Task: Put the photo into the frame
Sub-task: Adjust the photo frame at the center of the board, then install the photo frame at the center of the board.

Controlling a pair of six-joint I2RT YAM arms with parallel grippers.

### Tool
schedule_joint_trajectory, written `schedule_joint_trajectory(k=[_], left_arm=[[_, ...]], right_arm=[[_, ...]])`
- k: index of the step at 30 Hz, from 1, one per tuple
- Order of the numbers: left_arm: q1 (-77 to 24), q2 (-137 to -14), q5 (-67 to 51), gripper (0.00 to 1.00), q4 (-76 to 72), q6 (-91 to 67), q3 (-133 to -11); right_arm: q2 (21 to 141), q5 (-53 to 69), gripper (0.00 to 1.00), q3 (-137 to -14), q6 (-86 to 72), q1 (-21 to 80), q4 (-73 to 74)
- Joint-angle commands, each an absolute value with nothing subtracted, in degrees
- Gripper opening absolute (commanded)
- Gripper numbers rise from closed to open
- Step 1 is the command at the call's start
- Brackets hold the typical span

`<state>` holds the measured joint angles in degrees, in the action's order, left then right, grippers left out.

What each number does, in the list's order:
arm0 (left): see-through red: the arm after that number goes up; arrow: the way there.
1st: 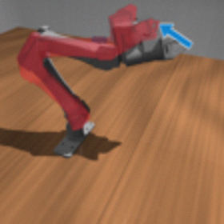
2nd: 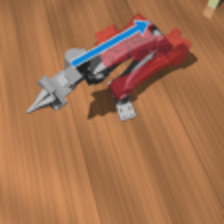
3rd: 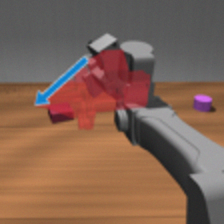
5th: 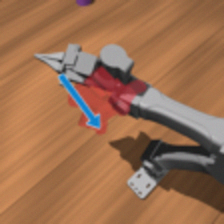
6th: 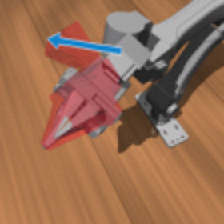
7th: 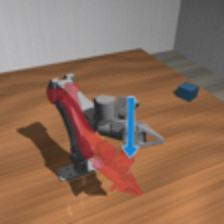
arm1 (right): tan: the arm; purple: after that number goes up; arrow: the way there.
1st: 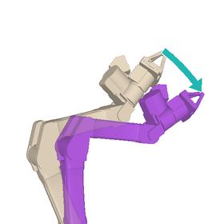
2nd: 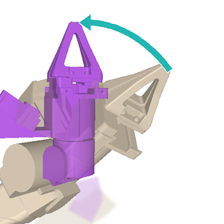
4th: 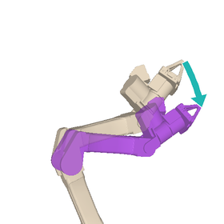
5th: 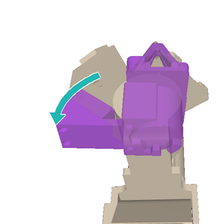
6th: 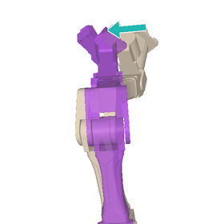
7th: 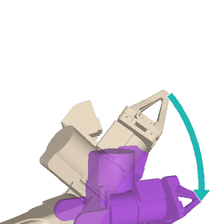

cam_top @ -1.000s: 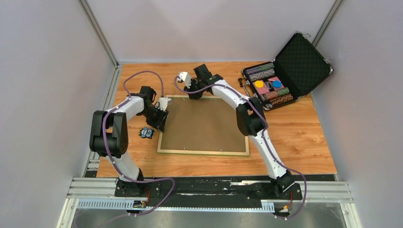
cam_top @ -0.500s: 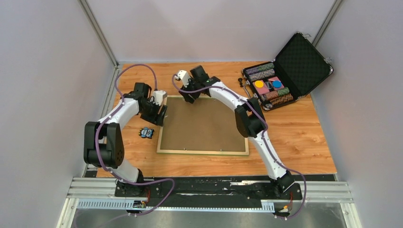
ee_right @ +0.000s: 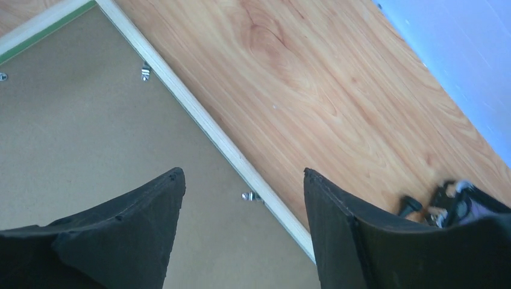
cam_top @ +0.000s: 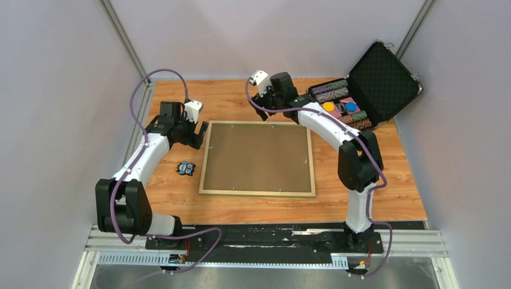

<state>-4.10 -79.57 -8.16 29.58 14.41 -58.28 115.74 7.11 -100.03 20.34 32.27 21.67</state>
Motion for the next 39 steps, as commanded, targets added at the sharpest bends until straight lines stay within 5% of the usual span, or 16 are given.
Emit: schedule_joint_trajectory(k=[1, 7, 24, 39], left_arm=[[-3.78, -77.04, -5.21, 1.0, 23.08, 14.53, -56.6], [-3.78, -77.81, -5.08, 1.0, 20.4, 13.27, -56.58], [-3.78, -89.84, -14.66, 1.0, 21.8, 10.62, -62.25], [-3.87, -104.13, -18.05, 0.76, 27.39, 6.63, -72.66]], right_arm=[[107.5, 1.81, 0.74, -91.11, 18.41, 31.68, 16.53], [97.05, 3.09, 1.0, -78.75, 16.44, 28.1, 15.23], [81.08, 17.99, 1.0, -56.13, 8.0, 9.8, 18.67], [88.09, 23.24, 0.9, -54.74, 6.46, 6.4, 22.44]])
